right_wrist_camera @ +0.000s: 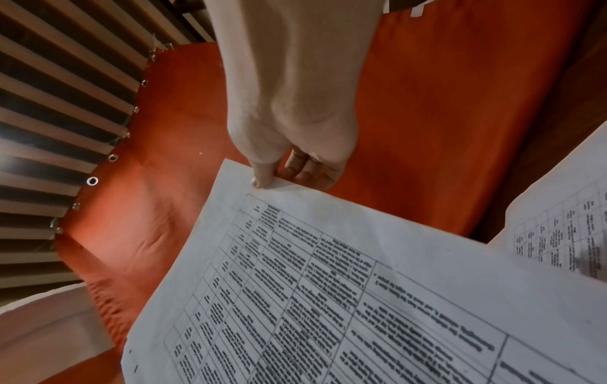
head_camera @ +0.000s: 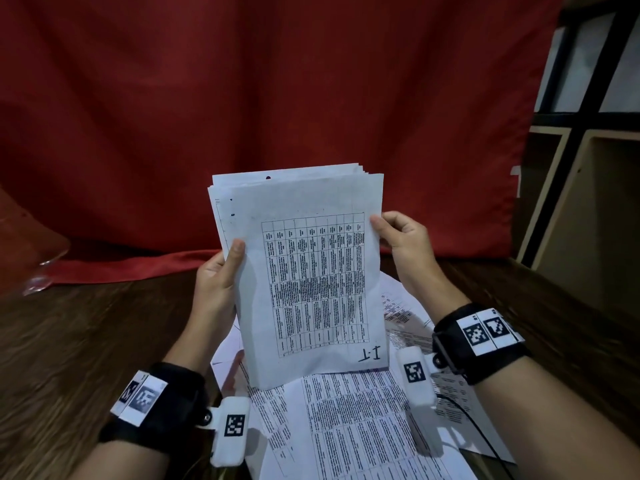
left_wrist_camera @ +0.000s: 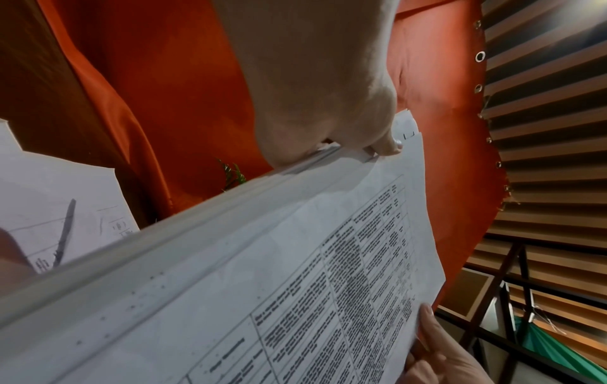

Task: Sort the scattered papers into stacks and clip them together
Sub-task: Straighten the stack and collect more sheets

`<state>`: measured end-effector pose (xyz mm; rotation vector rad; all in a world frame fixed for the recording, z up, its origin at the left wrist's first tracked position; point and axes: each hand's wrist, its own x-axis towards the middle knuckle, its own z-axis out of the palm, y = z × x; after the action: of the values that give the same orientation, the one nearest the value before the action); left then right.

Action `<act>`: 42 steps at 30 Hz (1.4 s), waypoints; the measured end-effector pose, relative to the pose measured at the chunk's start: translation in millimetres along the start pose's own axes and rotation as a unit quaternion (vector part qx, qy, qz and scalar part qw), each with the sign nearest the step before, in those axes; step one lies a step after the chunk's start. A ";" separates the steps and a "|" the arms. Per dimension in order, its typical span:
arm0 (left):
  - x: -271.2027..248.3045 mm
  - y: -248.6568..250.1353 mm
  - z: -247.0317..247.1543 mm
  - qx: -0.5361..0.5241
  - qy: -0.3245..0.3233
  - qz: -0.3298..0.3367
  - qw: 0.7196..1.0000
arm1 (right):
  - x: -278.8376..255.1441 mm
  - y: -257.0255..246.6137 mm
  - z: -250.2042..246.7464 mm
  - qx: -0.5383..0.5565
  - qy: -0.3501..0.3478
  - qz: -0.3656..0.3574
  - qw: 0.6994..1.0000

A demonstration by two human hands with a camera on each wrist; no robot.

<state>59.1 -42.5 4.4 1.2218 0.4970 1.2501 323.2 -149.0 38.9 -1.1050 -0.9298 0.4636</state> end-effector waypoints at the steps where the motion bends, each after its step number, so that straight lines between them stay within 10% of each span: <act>1: -0.3 0.5 0.3 -0.002 -0.001 0.001 1.000 | -0.2 -0.3 -2.0 0.011 -0.004 0.003 1.000; 14: 0.3 3.1 0.3 0.006 0.028 0.016 0.999 | 12.1 -24.4 -30.1 -0.092 0.086 -0.112 0.986; 19: 1.5 3.7 -1.4 0.033 0.043 0.019 0.998 | 12.9 -119.6 -29.3 -0.406 0.103 -0.332 0.845; 29: 1.5 5.8 1.6 0.052 0.047 0.014 0.997 | -34.0 -146.5 74.0 -0.798 -0.316 -0.313 0.408; 35: 2.5 3.9 1.4 0.047 0.047 0.008 0.998 | -94.3 -55.1 123.6 -0.764 -0.451 -0.352 0.298; 42: -2.3 12.2 -1.9 0.038 0.000 -0.008 0.999 | -136.6 6.4 151.5 -0.716 -0.477 -0.378 0.342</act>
<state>51.5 -45.6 13.8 1.2780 0.5576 1.2275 123.3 -162.4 -0.1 -1.6028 -3.0824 -0.9849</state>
